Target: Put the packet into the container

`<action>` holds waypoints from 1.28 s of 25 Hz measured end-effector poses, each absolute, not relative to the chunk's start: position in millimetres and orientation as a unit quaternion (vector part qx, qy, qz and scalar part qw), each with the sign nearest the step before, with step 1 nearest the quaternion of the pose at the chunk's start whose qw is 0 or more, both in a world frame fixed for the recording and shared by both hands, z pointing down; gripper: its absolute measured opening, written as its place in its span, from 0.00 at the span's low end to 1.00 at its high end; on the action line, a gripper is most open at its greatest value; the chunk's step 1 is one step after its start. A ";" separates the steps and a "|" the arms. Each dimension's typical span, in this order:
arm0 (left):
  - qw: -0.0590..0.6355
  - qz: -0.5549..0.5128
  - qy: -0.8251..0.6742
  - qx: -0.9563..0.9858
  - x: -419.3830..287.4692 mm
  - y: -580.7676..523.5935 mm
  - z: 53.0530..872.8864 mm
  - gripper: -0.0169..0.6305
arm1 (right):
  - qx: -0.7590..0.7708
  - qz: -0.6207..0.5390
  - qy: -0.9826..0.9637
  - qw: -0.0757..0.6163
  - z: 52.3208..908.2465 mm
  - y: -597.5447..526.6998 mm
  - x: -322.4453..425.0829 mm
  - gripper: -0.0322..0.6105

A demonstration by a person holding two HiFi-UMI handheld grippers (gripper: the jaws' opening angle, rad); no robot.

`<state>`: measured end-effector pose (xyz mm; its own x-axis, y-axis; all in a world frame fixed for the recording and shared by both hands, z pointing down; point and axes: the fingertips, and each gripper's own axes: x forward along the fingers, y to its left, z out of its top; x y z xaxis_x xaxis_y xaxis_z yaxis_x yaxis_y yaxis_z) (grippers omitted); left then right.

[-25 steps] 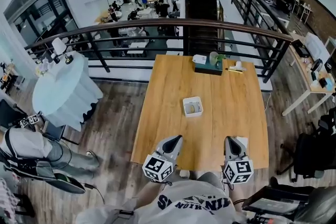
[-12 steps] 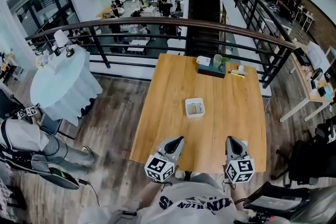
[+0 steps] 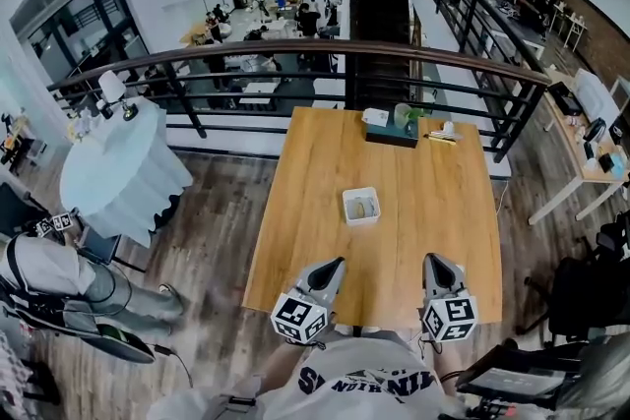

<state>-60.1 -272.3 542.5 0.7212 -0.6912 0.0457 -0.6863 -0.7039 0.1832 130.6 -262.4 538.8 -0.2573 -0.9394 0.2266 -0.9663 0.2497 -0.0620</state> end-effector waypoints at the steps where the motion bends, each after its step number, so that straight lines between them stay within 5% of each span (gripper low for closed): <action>1: 0.093 -0.012 -0.372 0.924 -58.4 -274.1 542.8 0.02 | 0.607 0.095 -0.786 0.069 539.5 -263.7 133.0 0.06; 22: 0.096 -0.008 -0.376 0.922 -28.7 -284.8 539.5 0.02 | 0.648 0.216 -0.723 0.099 578.6 -279.9 236.3 0.06; 28: 0.098 -0.008 -0.374 0.922 -21.0 -285.5 540.9 0.02 | 0.592 0.177 -0.765 0.179 586.5 -288.8 265.3 0.08; 32: 0.099 -0.007 -0.378 0.921 -23.1 -287.6 540.9 0.02 | 0.505 0.144 -0.807 0.270 606.8 -288.8 264.0 0.23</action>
<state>-23.1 -287.6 540.9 0.7142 -0.6972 0.0612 -0.6944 -0.6949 0.1870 264.0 -288.8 606.8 -0.3445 -0.7374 0.5810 -0.8931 0.4481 0.0391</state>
